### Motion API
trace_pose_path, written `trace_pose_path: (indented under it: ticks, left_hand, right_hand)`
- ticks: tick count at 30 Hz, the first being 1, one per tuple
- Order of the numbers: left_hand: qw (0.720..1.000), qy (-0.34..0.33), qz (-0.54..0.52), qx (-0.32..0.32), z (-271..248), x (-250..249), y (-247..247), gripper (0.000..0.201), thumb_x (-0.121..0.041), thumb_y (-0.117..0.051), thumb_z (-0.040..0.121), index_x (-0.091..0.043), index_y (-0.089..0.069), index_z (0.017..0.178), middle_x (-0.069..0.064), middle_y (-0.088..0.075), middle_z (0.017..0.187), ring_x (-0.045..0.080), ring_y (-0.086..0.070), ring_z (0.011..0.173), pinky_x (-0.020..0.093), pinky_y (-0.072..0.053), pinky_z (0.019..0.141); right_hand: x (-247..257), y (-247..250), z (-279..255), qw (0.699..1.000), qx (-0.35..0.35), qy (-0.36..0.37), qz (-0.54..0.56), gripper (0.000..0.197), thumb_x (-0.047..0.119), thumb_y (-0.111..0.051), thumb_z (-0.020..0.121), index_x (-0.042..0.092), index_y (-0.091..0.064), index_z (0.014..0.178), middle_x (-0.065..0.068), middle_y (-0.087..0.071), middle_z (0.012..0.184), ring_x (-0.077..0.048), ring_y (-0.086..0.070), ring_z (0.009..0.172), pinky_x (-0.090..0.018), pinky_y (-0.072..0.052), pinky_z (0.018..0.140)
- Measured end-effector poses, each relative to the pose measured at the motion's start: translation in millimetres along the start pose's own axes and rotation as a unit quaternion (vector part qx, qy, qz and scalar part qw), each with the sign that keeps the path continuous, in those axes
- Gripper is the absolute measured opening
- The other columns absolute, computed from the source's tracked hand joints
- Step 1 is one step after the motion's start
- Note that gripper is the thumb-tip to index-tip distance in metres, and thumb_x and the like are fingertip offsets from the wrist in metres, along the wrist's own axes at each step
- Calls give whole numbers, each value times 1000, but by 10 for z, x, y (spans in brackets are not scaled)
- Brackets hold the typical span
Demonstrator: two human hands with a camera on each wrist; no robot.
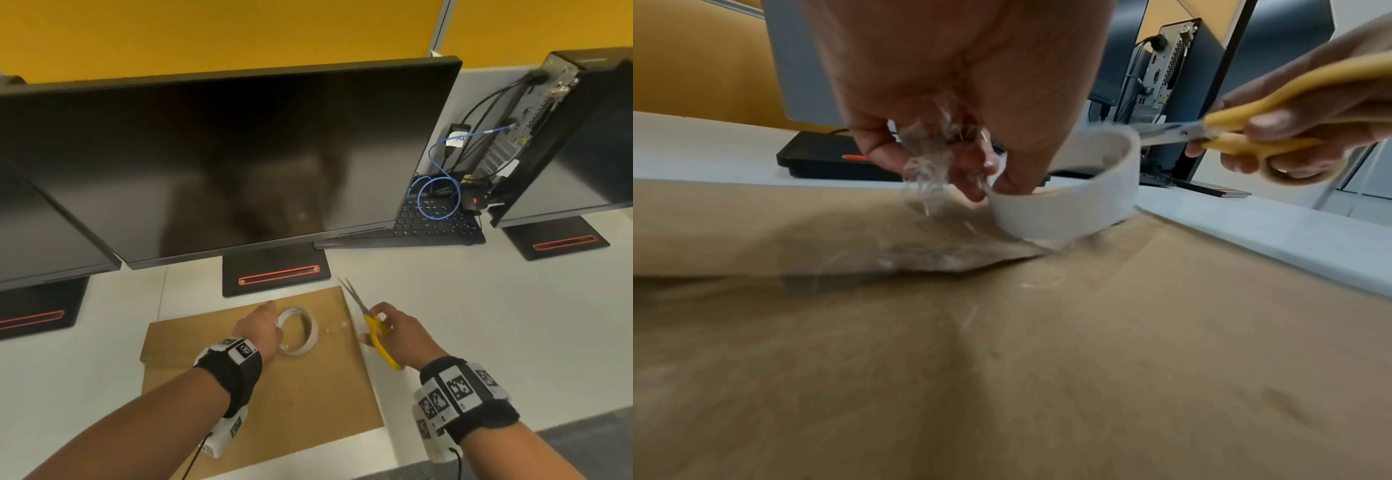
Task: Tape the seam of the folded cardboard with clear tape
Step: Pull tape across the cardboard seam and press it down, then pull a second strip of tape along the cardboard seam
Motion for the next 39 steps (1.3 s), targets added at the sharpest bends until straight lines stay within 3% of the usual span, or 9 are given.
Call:
trace_pose_path:
  ticks: [4,9,18,23,26,29,32,36,39]
  left_hand:
    - [1000,-3,1,-3,-36,0,97,15,-23,-55,87,-19,-45,98,3,-60,98,24,-61,87,34,-51,76]
    - [989,-14,-148,-16,-122,-13,250,12,-23,-57,86,-17,-47,86,3,-58,78,19,-53,68,33,-49,67]
    - [934,-126,-335,-4,-322,-168,623,20,-15,-42,99,-20,-60,93,-15,-66,106,-4,-56,100,14,-39,84]
    - [898,-155,-411,1,-400,-244,684,19,-7,-43,97,-9,-61,91,-9,-67,110,2,-62,100,16,-44,88]
    - [806,-136,-566,106,-498,-369,650,13,-5,-50,92,-7,-60,84,7,-63,107,19,-61,91,27,-49,79]
    - [729,-125,-650,174,-595,-460,663,25,-27,-47,95,-9,-55,80,12,-63,111,19,-61,113,37,-47,83]
    - [744,-121,-635,172,-618,-423,711,35,-28,-33,101,-10,-60,87,11,-65,116,18,-62,104,35,-49,88]
    - [858,-113,-494,80,-622,-305,748,23,-17,-50,96,-12,-72,101,3,-72,99,9,-66,89,15,-49,77]
    - [873,-76,-482,14,-597,-282,726,15,-14,-64,87,-11,-75,96,-2,-73,101,8,-67,95,18,-49,80]
  right_hand:
    - [-195,39,72,996,-7,-50,-71,55,32,-75,79,23,-48,126,-8,-45,121,-28,-58,104,-31,-48,84]
    - [-332,-140,77,990,43,-53,-120,74,28,-70,81,20,-31,144,-9,-31,130,-28,-58,107,-32,-49,92]
    - [-92,-206,57,926,-17,16,-378,38,13,-41,91,24,-52,126,1,-58,119,-20,-60,104,-30,-44,80]
    - [567,-139,-19,982,-66,176,-34,29,23,-57,91,29,-61,119,12,-56,114,-11,-61,80,-19,-47,77]
    - [1020,-148,-121,962,-25,238,135,29,30,-65,88,40,-58,114,10,-58,104,-3,-51,68,-12,-44,68]
    - [1231,-159,-171,943,-12,268,196,27,28,-71,84,46,-60,101,8,-60,95,4,-52,68,-11,-43,67]
    - [1227,-153,-168,938,-61,250,232,22,25,-74,81,45,-67,89,4,-64,86,-1,-52,64,-10,-42,63]
    - [1149,-209,-129,954,-97,192,209,7,24,-75,80,30,-73,79,3,-69,77,-13,-65,74,-18,-50,69]
    - [1149,-270,-129,965,-79,169,186,4,22,-73,82,21,-73,78,4,-69,74,-13,-67,73,-21,-53,71]
Point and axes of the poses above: each hand's wrist, its own z-axis towards the middle knuckle, its own y-axis out of the back of the hand, x = y × z, the point moved 5 cm from there along z, towards the middle knuckle
